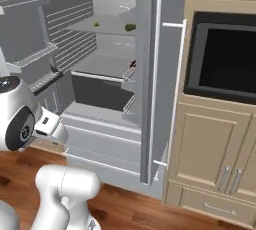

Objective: Gather the lemon wedge and cucumber from the fridge and place them on a tray on the dining counter. Then gather the fish and steak from the fridge and place them on the other tray.

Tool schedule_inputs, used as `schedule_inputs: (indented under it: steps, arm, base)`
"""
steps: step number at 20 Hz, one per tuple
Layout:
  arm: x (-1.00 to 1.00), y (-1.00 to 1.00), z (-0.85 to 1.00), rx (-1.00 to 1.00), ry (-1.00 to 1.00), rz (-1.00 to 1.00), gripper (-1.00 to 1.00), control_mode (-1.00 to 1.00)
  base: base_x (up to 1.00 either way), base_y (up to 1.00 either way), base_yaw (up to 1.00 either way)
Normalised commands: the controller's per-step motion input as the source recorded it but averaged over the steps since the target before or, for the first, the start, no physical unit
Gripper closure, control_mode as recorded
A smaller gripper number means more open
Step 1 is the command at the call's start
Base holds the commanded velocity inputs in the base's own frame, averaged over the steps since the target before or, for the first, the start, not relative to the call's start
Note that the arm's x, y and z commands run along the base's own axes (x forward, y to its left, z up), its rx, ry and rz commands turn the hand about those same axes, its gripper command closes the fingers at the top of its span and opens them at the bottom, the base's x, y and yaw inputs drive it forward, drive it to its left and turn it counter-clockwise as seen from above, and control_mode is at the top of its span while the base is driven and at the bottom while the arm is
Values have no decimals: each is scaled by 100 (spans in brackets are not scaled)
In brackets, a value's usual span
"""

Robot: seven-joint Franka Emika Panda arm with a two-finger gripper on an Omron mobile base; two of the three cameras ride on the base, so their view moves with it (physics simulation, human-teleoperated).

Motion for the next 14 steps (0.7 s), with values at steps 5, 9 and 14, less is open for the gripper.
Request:
schedule_inputs:
  steps: [5,9,14]
  arm:
    - [0,0,0,0,0,0,-100,100]
    - [0,0,0,0,0,0,-100,100]
    - [0,0,0,0,0,0,-100,100]
  base:
    - [49,36,-39]
    - [49,36,-38]
    - [45,47,-32]
